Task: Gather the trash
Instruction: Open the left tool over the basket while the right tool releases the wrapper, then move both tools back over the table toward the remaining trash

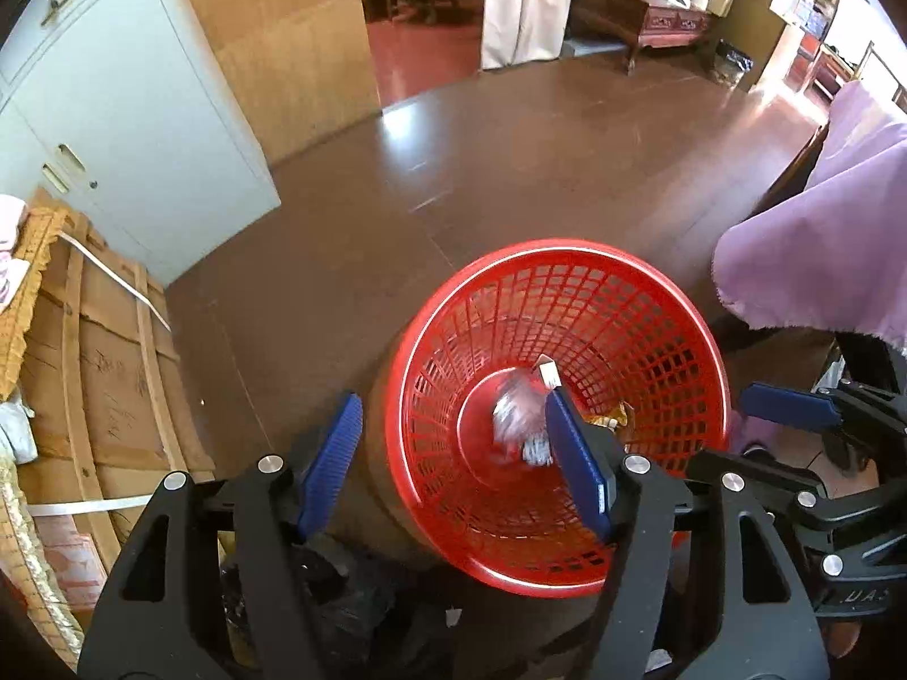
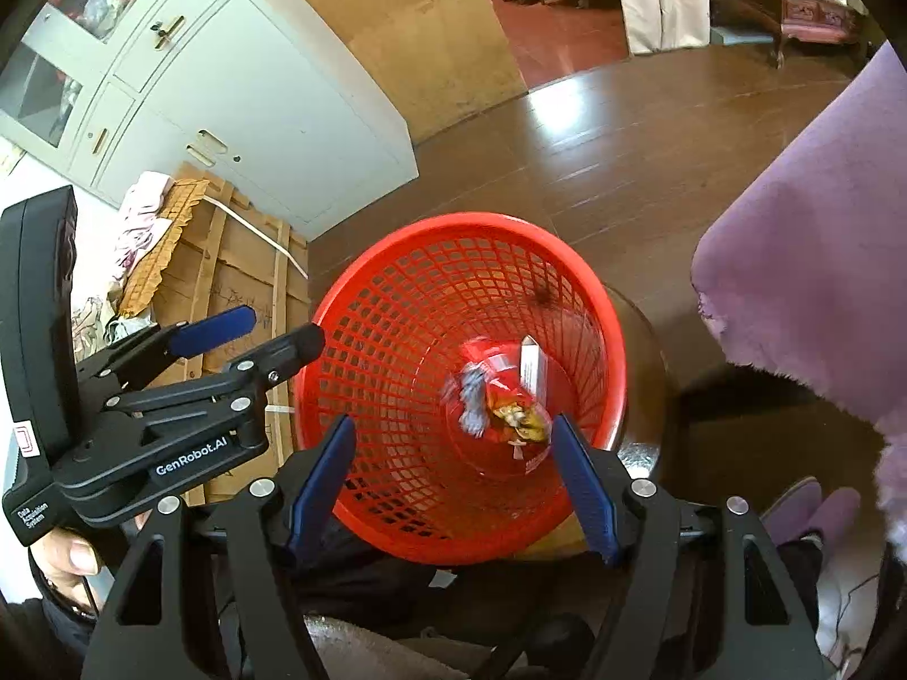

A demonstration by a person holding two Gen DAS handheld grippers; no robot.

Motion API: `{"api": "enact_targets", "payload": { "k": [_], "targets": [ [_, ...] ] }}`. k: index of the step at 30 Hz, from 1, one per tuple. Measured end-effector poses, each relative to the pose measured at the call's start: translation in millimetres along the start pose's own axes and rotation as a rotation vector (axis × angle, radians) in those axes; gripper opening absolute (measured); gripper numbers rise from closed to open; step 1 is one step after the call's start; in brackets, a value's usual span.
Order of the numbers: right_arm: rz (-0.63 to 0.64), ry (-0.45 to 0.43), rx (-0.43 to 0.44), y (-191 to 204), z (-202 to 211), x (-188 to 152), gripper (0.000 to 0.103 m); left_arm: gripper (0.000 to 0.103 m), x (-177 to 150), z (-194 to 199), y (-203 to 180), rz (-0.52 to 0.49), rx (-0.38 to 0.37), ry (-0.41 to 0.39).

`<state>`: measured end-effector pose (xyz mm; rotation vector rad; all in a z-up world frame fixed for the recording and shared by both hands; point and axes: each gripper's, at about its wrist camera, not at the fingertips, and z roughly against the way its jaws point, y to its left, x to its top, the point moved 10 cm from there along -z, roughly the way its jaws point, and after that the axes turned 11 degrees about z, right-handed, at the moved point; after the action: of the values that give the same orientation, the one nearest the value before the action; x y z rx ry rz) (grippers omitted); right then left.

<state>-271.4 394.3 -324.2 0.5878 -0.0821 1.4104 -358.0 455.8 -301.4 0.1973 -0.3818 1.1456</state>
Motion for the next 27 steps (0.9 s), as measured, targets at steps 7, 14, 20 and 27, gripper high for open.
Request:
{"api": "enact_targets", "payload": {
  "k": [7, 14, 20, 27],
  "targets": [
    [0.152, -0.131, -0.169, 16, 67, 12, 0.071, 0.066, 14, 34, -6, 0.014, -0.043, -0.073],
    [0.192, -0.282, -0.391, 7, 168, 13, 0.077, 0.071, 42, 105, -56, -0.053, -0.152, -0.223],
    [0.113, -0.386, -0.577, -37, 262, -15, 0.080, 0.073, 48, 164, -135, -0.183, -0.250, -0.328],
    [-0.035, -0.460, -0.787, -109, 366, -80, 0.083, 0.076, 32, 222, -247, -0.339, -0.367, -0.405]
  ]
}}
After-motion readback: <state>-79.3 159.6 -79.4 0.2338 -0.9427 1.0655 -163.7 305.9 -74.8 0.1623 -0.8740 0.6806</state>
